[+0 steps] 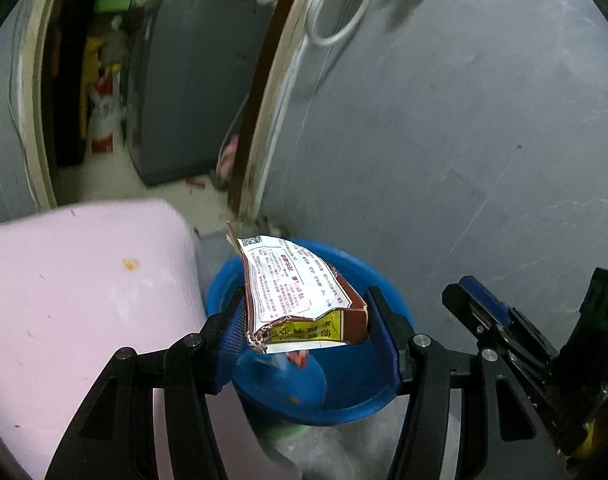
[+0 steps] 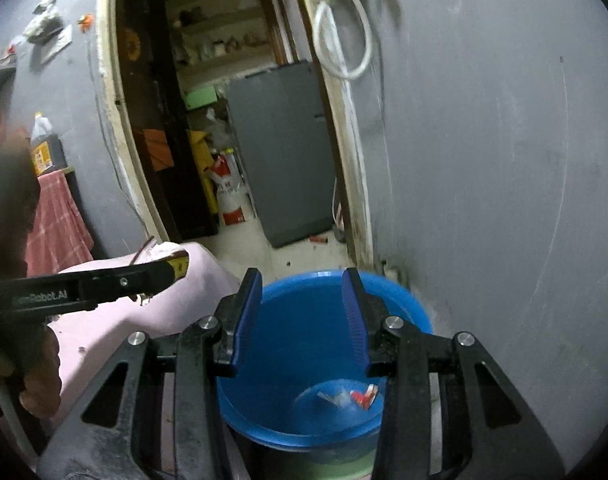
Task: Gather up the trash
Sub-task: 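Carry the white-and-yellow wrapper in the left tool over the blue bucket, then open the left tool to drop the wrapper into the bucket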
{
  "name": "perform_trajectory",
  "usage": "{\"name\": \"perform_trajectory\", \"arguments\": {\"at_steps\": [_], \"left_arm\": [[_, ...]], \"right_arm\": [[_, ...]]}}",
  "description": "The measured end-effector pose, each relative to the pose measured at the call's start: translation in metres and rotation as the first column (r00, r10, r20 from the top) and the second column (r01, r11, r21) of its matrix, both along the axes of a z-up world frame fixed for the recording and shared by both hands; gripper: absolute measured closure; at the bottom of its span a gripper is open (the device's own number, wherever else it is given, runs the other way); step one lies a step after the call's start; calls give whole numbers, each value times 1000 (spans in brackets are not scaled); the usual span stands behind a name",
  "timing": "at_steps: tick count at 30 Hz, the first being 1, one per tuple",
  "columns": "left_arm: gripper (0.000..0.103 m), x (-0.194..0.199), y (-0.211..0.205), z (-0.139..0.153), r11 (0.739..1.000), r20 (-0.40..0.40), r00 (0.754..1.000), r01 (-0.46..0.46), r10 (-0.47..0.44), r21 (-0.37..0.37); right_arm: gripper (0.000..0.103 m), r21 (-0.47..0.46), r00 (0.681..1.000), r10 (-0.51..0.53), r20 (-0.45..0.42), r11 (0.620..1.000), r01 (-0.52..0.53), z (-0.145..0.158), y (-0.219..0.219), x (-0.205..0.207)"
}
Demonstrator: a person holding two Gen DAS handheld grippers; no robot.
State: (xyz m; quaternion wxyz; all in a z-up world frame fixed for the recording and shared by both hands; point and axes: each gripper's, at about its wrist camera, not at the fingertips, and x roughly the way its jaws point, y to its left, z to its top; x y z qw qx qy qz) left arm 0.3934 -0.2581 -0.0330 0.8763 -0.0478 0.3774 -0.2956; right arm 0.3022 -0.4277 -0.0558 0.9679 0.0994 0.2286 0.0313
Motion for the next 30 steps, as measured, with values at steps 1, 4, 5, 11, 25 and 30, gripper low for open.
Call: {"name": "perform_trajectory", "arguments": {"at_steps": [1, 4, 5, 11, 25, 30], "left_arm": [[52, 5, -4, -6, 1000, -21, 1000, 1, -1, 8], [51, 11, -10, -22, 999, -55, 998, 5, -3, 37], [51, 12, -11, -27, 999, -64, 998, 6, -3, 43], [50, 17, -15, -48, 998, -111, 994, 26, -19, 65], [40, 5, -1, -27, 1000, -74, 997, -6, 7, 10], [36, -11, 19, 0, 998, 12, 999, -48, 48, -29]], "right_arm": [[62, 7, 1000, -4, -5, 1000, 4, -3, -2, 0], [62, 7, 1000, -17, -7, 1000, 17, -6, -6, -2], [62, 6, 1000, -20, -8, 1000, 20, -7, -8, -3], [61, 7, 999, -33, -11, 999, 33, -7, -12, -2], [50, -4, 995, -73, 60, 997, 74, 14, -12, -12], [43, -12, 991, -81, 104, 996, 83, 31, -9, -23]]}}
